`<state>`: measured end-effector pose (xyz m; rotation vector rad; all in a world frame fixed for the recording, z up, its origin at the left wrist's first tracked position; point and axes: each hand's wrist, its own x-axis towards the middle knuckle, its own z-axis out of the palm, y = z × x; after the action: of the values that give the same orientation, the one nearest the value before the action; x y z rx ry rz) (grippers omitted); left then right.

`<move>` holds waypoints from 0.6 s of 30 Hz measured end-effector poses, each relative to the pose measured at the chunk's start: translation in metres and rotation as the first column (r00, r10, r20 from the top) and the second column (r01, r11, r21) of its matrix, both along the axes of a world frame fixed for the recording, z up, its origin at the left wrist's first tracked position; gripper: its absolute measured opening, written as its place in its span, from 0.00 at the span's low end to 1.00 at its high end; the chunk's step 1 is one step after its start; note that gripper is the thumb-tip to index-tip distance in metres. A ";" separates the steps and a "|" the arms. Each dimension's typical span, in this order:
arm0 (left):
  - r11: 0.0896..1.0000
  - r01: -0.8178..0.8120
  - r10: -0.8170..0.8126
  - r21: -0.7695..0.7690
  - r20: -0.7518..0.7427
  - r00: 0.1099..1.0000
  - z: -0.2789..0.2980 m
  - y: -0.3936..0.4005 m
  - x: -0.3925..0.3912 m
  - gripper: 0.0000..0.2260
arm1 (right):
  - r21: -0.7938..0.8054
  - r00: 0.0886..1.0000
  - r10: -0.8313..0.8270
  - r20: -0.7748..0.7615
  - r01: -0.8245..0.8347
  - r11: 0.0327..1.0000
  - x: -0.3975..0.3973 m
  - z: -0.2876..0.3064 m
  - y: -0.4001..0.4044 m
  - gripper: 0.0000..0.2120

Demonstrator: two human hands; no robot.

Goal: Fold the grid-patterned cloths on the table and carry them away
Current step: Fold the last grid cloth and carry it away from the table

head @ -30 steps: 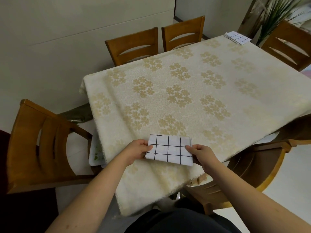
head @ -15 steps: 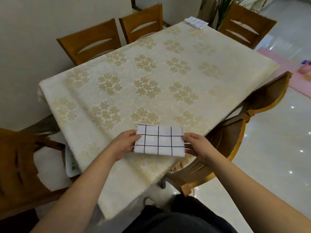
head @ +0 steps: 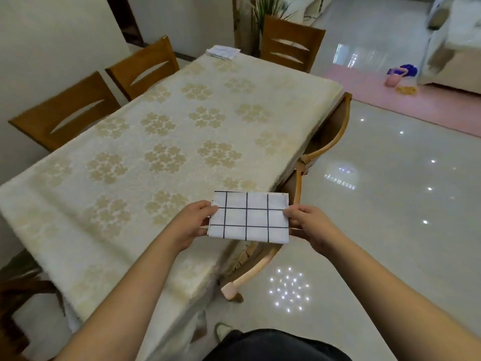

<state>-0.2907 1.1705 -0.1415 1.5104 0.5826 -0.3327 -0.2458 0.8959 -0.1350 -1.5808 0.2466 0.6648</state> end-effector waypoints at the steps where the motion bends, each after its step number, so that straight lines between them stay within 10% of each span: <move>1: 1.000 0.024 -0.024 -0.004 -0.004 1.000 0.002 -0.017 0.005 0.05 | 0.009 0.999 -0.034 -0.006 0.034 0.999 -0.001 0.001 -0.018 0.08; 18: 0.909 0.416 -0.414 0.008 -0.084 0.906 0.019 -0.288 0.068 0.08 | 0.036 0.877 -0.478 -0.045 0.479 0.877 -0.022 -0.010 -0.279 0.06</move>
<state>-0.2225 0.8822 -0.1230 1.6475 0.3221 -0.7212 -0.2682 0.6165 -0.1450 -1.3889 0.6234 0.3051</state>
